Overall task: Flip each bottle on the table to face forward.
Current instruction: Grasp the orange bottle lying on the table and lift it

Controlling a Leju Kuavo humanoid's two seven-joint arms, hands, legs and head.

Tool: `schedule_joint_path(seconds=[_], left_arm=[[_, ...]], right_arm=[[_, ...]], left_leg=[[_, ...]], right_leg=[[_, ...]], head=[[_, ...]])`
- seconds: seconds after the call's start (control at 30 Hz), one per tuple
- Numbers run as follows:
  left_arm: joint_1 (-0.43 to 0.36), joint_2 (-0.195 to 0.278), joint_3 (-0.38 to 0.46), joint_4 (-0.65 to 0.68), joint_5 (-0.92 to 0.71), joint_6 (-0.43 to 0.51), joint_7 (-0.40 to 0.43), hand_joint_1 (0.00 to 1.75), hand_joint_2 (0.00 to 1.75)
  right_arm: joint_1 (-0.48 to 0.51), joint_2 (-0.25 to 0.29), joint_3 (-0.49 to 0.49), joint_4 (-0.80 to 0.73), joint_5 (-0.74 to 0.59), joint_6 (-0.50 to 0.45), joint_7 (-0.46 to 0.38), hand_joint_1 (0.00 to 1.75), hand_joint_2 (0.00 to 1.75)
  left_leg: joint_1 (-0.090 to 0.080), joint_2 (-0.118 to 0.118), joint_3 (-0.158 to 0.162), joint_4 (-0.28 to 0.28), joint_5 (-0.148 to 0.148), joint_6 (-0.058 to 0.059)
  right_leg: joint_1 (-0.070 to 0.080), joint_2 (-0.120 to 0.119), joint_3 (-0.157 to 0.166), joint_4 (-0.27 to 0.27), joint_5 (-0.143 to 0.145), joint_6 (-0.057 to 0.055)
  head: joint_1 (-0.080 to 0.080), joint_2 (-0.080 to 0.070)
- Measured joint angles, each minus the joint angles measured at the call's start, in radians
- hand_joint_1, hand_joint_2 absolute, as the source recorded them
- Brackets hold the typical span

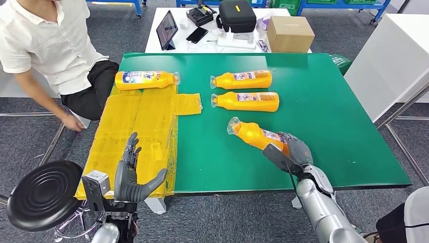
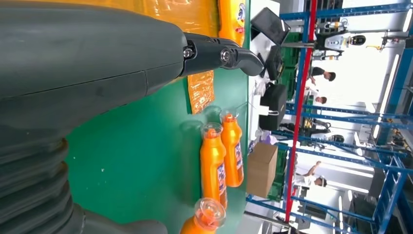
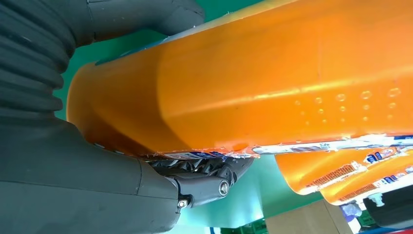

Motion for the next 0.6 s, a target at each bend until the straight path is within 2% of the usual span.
schedule_joint_path(seconds=[0.13,0.27,0.43,0.6], left_arm=[[0.002,-0.001,0.000,-0.003,0.025,0.000,0.010,0.00,1.75],[0.013,-0.007,-0.001,-0.004,0.130,0.013,0.074,0.00,1.75],[0.023,-0.007,-0.027,0.016,0.186,0.051,0.100,0.00,1.75],[0.007,-0.003,-0.076,0.048,0.191,0.065,0.088,0.00,1.75]], right_arm=[[0.019,0.006,-0.010,-0.029,-0.028,0.004,-0.024,1.75,1.75],[0.085,0.043,-0.009,-0.124,-0.113,0.006,-0.072,1.75,1.75],[0.168,0.099,0.049,-0.281,-0.183,-0.008,-0.065,1.74,1.75],[0.218,0.122,0.124,-0.360,-0.251,-0.065,-0.074,1.73,1.75]], left_leg=[[0.001,0.000,0.003,0.000,-0.002,-0.001],[0.001,0.000,0.002,0.000,-0.001,-0.001],[0.002,-0.002,-0.004,0.000,-0.001,-0.002],[0.002,-0.003,-0.015,0.000,0.001,-0.001]], right_leg=[[0.001,0.000,0.004,0.000,-0.002,-0.001],[0.001,0.000,0.011,0.001,0.000,-0.001],[0.002,-0.001,0.008,0.002,-0.001,0.000],[0.002,-0.003,-0.001,0.002,0.000,0.000]], head=[[0.000,0.000],[0.000,0.000],[0.000,0.000],[0.000,0.000]])
